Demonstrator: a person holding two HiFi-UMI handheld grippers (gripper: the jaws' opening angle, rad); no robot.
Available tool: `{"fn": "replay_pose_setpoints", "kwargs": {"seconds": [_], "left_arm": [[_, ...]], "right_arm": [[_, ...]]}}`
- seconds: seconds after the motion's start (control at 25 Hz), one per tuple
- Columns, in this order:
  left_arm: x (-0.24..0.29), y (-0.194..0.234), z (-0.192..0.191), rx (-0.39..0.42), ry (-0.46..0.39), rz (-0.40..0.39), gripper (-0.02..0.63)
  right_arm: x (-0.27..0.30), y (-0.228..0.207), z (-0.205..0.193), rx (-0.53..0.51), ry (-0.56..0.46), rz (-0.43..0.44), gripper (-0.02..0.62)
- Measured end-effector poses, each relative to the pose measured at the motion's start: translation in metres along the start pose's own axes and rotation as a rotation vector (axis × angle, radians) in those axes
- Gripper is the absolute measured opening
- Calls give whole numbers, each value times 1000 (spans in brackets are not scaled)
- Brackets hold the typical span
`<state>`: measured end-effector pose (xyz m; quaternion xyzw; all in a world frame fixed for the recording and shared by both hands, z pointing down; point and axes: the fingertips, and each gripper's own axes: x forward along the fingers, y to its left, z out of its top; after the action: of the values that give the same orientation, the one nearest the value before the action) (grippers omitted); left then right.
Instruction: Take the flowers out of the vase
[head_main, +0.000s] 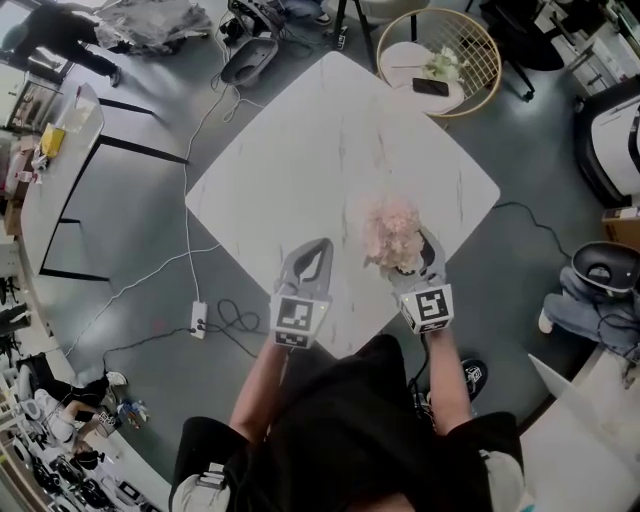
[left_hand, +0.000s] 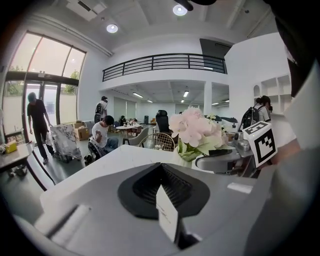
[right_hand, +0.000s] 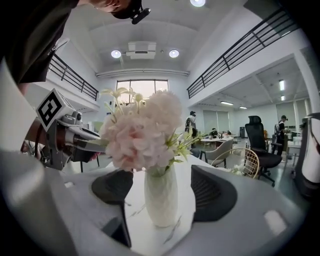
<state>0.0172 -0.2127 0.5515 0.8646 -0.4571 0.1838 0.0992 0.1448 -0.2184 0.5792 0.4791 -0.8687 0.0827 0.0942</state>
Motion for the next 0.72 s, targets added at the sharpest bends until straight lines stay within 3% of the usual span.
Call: {"fn": "replay_pose_setpoints", "kwargs": {"seconds": [0.72], "left_arm": [[4,19,1,-21,14,49,8]], "right_arm": [[24,11,26,-19,-100,70,350]]}}
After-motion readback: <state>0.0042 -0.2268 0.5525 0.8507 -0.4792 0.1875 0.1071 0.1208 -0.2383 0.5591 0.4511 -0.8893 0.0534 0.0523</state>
